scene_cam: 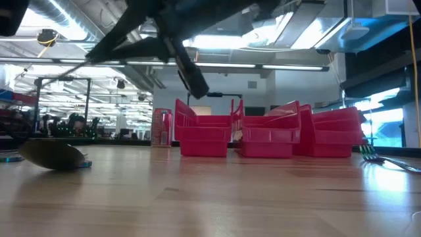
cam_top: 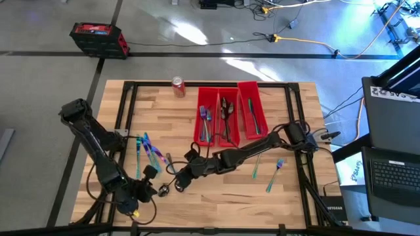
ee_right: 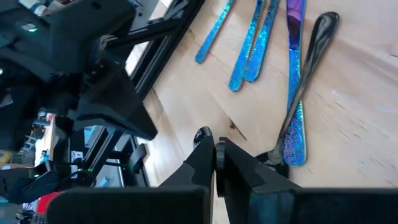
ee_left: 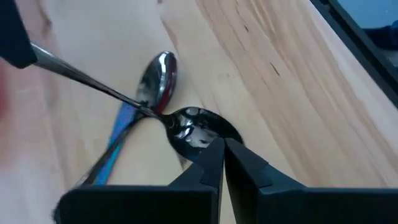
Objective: Sort silverware
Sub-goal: Put the black spoon into the center red bin
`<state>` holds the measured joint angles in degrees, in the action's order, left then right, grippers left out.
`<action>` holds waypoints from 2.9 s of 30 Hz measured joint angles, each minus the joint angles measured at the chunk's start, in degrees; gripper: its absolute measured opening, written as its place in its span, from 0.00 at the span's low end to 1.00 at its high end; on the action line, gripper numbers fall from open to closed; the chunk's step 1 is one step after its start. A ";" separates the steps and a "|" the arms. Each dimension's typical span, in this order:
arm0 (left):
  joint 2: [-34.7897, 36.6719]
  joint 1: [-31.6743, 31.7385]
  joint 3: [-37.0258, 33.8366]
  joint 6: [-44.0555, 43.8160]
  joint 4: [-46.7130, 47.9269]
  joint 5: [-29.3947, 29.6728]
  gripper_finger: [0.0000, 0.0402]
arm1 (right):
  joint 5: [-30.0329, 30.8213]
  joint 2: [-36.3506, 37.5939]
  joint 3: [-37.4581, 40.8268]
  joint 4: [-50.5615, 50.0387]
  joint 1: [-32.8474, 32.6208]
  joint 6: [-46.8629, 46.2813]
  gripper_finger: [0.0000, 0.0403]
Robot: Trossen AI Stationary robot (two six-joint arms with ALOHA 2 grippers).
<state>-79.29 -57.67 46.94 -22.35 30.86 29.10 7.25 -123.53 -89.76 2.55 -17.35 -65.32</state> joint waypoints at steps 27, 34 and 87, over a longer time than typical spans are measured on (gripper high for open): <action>0.44 -9.73 -9.60 -20.17 -4.97 17.62 0.00 | 9.11 14.88 -0.13 -19.60 -1.63 6.18 0.00; 2.83 -10.11 -15.13 -16.18 -23.24 17.25 0.00 | 17.89 20.25 -0.13 -27.39 -4.27 6.92 0.00; 24.01 39.73 -46.47 21.54 -87.01 -36.06 0.00 | 60.54 34.05 2.19 -91.02 -1.75 -31.09 0.00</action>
<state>-55.27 -17.94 0.47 -0.81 -56.16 -6.96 67.78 -89.48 -87.56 -88.47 -19.09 -96.41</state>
